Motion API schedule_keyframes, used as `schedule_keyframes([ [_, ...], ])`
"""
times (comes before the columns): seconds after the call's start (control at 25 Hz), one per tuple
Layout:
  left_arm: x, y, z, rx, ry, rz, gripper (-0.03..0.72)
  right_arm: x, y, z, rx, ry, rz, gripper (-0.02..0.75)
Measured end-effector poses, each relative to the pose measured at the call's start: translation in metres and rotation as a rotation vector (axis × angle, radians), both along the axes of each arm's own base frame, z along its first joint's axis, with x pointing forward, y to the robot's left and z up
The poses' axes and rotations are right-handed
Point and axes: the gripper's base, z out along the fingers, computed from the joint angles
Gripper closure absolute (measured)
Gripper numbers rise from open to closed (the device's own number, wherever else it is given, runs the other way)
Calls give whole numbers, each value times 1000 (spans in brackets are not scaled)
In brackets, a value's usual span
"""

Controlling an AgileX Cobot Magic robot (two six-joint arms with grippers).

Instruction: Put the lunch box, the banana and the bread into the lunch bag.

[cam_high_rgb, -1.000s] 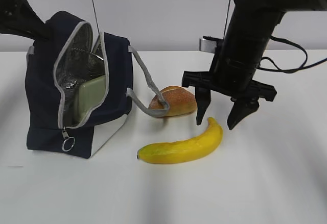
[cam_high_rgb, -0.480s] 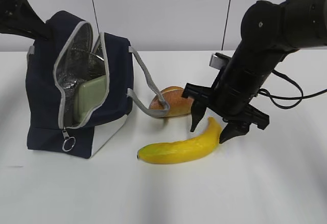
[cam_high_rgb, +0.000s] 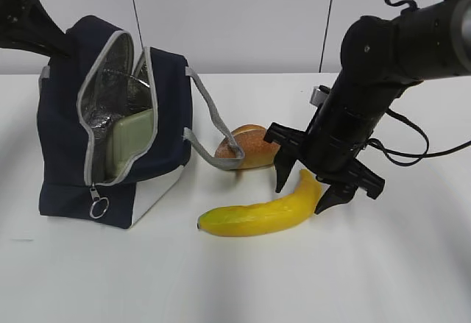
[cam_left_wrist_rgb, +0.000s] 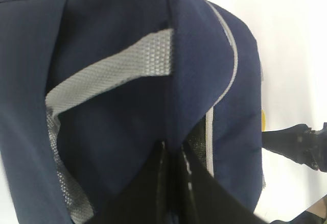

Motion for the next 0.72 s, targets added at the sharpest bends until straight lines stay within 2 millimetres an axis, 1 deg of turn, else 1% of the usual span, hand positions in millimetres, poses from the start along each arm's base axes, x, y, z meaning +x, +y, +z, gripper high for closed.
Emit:
schedule_keyframes([
  [0.2, 0, 0, 0, -1, 0, 0, 701, 2, -4, -4, -47, -10, -28, 237],
  [0.44, 0, 0, 0, -4, 0, 0, 701, 5, -3, -21, -61, 17, -41, 236],
  [0.72, 0, 0, 0, -5, 0, 1, 701, 12, -1, -30, -53, -19, -53, 237],
])
